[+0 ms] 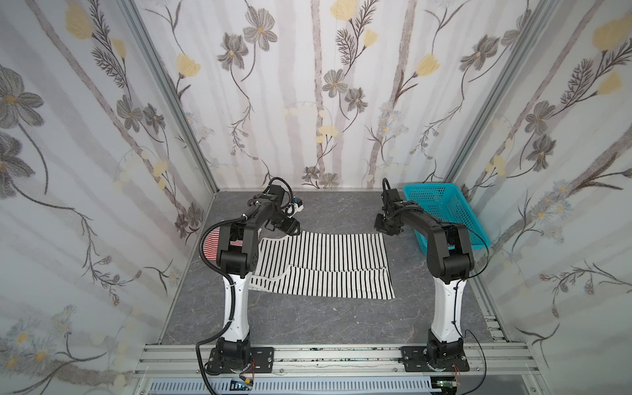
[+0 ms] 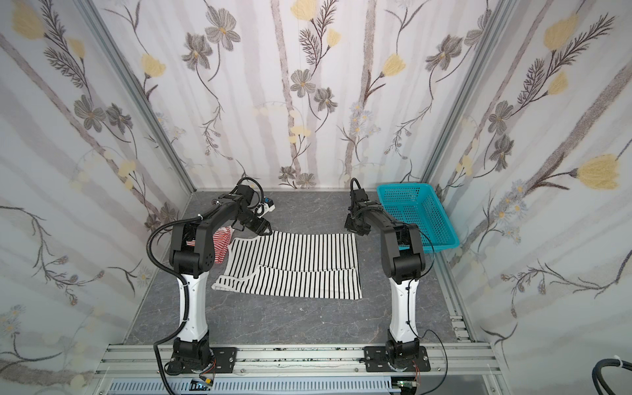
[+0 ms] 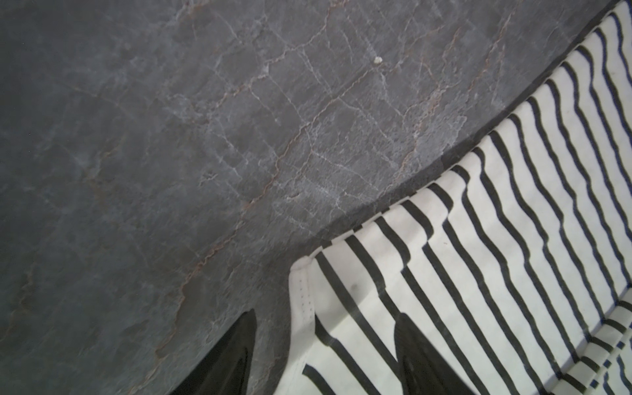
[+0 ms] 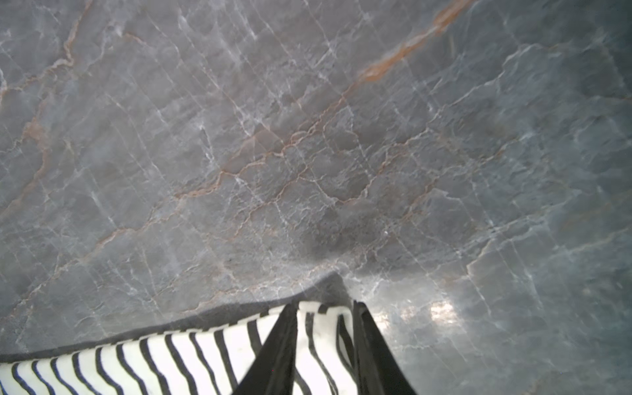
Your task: Fold and stack the tank tops
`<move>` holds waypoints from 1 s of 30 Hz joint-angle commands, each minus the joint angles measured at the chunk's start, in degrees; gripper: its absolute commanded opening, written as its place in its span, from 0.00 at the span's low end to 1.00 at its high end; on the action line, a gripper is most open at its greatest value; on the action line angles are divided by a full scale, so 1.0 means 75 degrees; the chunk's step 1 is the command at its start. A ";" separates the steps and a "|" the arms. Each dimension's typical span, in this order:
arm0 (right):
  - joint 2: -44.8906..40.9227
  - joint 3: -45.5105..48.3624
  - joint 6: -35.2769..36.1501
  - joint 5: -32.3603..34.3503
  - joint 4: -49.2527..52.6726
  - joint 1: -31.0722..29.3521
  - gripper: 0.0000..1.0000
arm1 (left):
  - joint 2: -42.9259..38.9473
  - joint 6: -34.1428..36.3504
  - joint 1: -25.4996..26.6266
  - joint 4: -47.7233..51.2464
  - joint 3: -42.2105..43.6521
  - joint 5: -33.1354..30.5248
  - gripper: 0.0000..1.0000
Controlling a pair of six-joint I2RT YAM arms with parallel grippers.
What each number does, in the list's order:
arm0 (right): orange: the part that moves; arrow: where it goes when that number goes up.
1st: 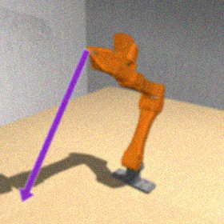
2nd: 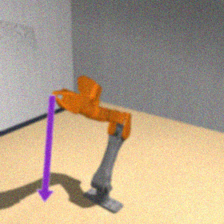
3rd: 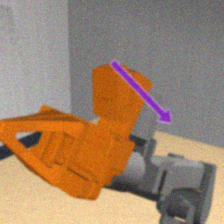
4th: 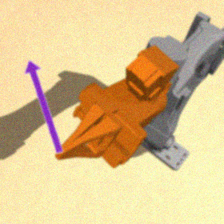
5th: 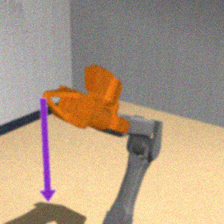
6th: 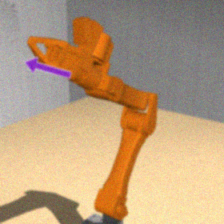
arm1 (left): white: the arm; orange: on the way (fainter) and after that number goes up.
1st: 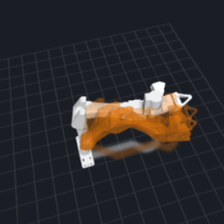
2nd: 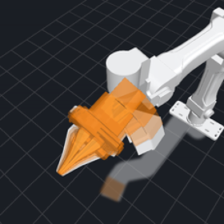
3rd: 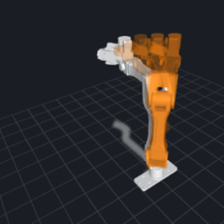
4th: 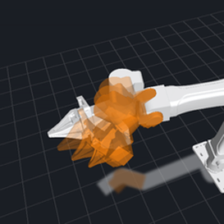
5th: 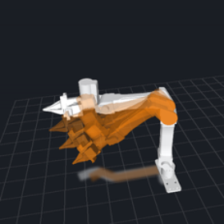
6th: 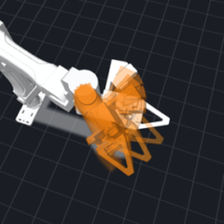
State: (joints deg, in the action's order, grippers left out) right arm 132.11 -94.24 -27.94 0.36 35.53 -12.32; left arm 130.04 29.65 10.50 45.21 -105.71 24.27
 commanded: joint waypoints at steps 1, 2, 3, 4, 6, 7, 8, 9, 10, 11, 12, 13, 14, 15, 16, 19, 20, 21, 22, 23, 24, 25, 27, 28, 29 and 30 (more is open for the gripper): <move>0.0064 -0.0080 0.0227 -0.0042 0.0119 -0.0010 0.30 | -0.0011 -0.0063 -0.0006 0.0089 -0.0050 0.0208 0.66; 0.0078 -0.0080 0.0273 -0.0005 0.0155 -0.0016 0.30 | -0.0023 -0.0074 -0.0013 0.0089 -0.0050 0.0209 0.66; 0.0080 -0.0080 0.0298 0.0042 0.0189 -0.0016 0.30 | -0.0027 -0.0080 -0.0004 0.0089 -0.0054 0.0220 0.66; 0.0088 -0.0091 0.0321 0.0067 0.0201 -0.0012 0.30 | -0.0027 -0.0086 -0.0006 0.0089 -0.0051 0.0232 0.66; 0.0137 -0.0151 0.0371 0.0114 0.0248 -0.0010 0.29 | -0.0015 -0.0108 -0.0006 0.0077 -0.0063 0.0256 0.66; 0.0194 -0.0237 0.0414 0.0107 0.0314 -0.0013 0.29 | 0.0002 -0.0111 0.0012 0.0077 -0.0064 0.0266 0.66; 0.0257 -0.0346 0.0469 0.0104 0.0413 -0.0022 0.28 | 0.0005 -0.0110 0.0006 0.0069 -0.0070 0.0278 0.67; 0.0327 -0.0460 0.0516 0.0121 0.0507 -0.0022 0.27 | 0.0014 -0.0127 0.0006 0.0077 -0.0077 0.0279 0.67; 0.0376 -0.0548 0.0564 0.0133 0.0572 -0.0019 0.26 | 0.0025 -0.0134 0.0006 0.0077 -0.0075 0.0279 0.67; 0.0440 -0.0648 0.0624 0.0128 0.0648 -0.0022 0.25 | 0.0013 -0.0136 0.0017 0.0077 -0.0063 0.0291 0.67; 0.0512 -0.0758 0.0682 0.0128 0.0739 -0.0034 0.23 | 0.0009 -0.0137 0.0021 0.0076 -0.0064 0.0300 0.67; 0.0569 -0.0873 0.0745 0.0138 0.0829 -0.0045 0.21 | 0.0015 -0.0135 0.0017 0.0073 -0.0072 0.0294 0.67; 0.0632 -0.0954 0.0788 0.0150 0.0907 -0.0063 0.19 | 0.0012 -0.0137 0.0017 0.0067 -0.0073 0.0291 0.67; 0.0664 -0.1020 0.0827 0.0162 0.0963 -0.0068 0.17 | -0.0008 -0.0140 0.0018 0.0066 -0.0071 0.0280 0.67; 0.0675 -0.1029 0.0842 0.0163 0.0978 -0.0076 0.15 | -0.0008 -0.0134 0.0018 0.0066 -0.0062 0.0268 0.67; 0.0677 -0.1029 0.0899 0.0163 0.1009 -0.0067 0.06 | -0.0024 -0.0128 0.0016 0.0066 -0.0050 0.0268 0.67; 0.0669 -0.1029 0.0925 0.0143 0.1028 -0.0069 0.01 | -0.0018 -0.0121 0.0018 0.0066 -0.0056 0.0273 0.67; 0.0657 -0.1009 0.0953 0.0089 0.1052 -0.0078 0.00 | -0.0004 -0.0124 0.0018 0.0066 -0.0050 0.0268 0.67; 0.0606 -0.0958 0.0965 0.0077 0.1052 -0.0086 0.00 | 0.0010 -0.0122 0.0022 0.0066 -0.0050 0.0262 0.67; 0.0511 -0.0871 0.0972 0.0075 0.1005 -0.0092 0.00 | 0.0013 -0.0121 0.0018 0.0066 -0.0044 0.0258 0.67; 0.0383 -0.0724 0.0972 0.0060 0.0918 -0.0092 0.00 | 0.0018 -0.0121 0.0013 0.0066 -0.0033 0.0256 0.67; 0.0231 -0.0582 0.0975 0.0063 0.0829 -0.0081 0.00 | 0.0010 -0.0112 0.0012 0.0066 -0.0024 0.0256 0.67; -0.0030 -0.0351 0.0951 0.0097 0.0721 -0.0080 0.00 | -0.0006 -0.0094 0.0006 0.0060 0.0015 0.0245 0.67; -0.0168 -0.0257 0.0929 0.0125 0.0681 -0.0070 0.00 | -0.0028 -0.0095 0.0006 0.0057 0.0022 0.0226 0.67; -0.0284 -0.0165 0.0908 0.0098 0.0630 -0.0069 0.00 | -0.0027 -0.0094 0.0006 0.0054 0.0039 0.0232 0.67; -0.0462 -0.0049 0.0894 0.0017 0.0542 -0.0062 0.00 | -0.0036 -0.0098 0.0007 0.0048 0.0057 0.0244 0.67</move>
State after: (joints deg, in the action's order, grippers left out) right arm 131.02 -95.74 -21.39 0.56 42.68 -12.78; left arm 130.04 28.49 10.57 45.21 -105.58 25.54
